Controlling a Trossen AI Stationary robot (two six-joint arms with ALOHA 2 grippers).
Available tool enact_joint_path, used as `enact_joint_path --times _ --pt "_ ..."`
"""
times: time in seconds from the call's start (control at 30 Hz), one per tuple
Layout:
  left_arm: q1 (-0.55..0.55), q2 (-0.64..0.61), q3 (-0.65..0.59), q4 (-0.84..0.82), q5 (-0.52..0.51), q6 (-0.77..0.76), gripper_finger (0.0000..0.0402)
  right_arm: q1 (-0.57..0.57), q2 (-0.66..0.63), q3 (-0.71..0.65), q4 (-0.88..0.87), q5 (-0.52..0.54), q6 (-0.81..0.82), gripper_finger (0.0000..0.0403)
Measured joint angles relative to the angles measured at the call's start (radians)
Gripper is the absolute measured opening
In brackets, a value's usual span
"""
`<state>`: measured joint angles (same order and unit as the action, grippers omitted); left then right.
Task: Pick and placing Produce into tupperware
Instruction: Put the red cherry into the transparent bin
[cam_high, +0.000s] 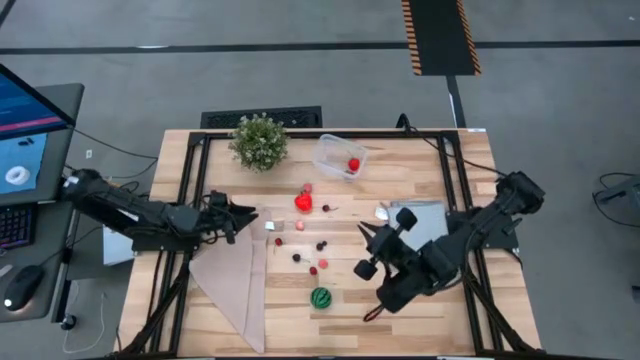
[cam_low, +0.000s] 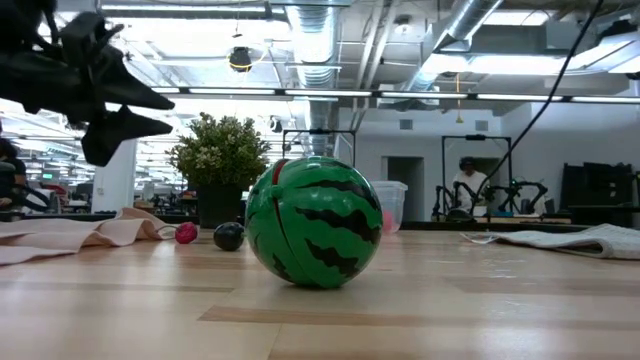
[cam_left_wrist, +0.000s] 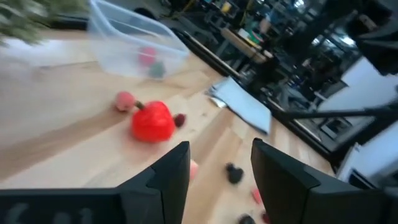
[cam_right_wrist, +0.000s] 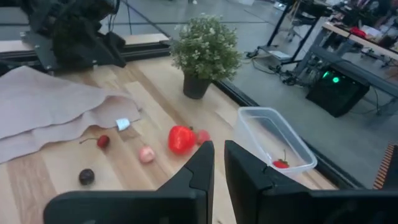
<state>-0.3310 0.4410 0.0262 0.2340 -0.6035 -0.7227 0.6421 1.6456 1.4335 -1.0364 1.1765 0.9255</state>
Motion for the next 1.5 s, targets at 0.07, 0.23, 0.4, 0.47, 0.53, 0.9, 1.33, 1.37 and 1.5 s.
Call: enact_joint_path --times 0.07,0.23,0.4,0.47,0.53,0.9,1.33,1.37,1.5 --pt "-0.055 0.059 0.0 0.065 -0.049 -0.004 0.0156 0.008 0.023 0.0 -0.006 0.005 0.029 0.0062" --pt "-0.184 0.214 0.0 0.187 -0.173 -0.076 0.0148 0.006 0.079 0.0 -0.006 0.002 0.046 0.0062" --pt "-0.305 0.414 0.058 0.244 -0.297 -0.158 0.0147 0.001 0.11 0.001 -0.029 0.003 0.127 0.0062" --pt "-0.342 0.51 0.128 0.248 -0.343 -0.143 0.0147 0.002 0.11 0.001 -0.077 0.007 0.189 0.0062" --pt "-0.365 0.616 0.213 0.244 -0.379 -0.104 0.0147 0.006 0.109 0.001 -0.125 0.02 0.264 0.0062" --pt "-0.39 0.977 0.5 -0.15 -0.445 -0.302 0.0147 0.061 0.109 0.001 -0.186 0.032 0.394 0.0062" --pt "-0.387 1.092 0.51 -0.288 -0.34 -0.611 0.0147 0.158 0.161 0.001 -0.1 0.024 0.456 0.0062" --pt "-0.385 1.1 0.51 -0.288 -0.329 -0.609 0.0147 0.161 0.16 0.001 -0.099 0.025 0.469 0.0062" --pt "-0.364 1.132 0.51 -0.284 -0.29 -0.592 0.0147 0.17 0.159 0.001 -0.096 0.024 0.49 0.0062"
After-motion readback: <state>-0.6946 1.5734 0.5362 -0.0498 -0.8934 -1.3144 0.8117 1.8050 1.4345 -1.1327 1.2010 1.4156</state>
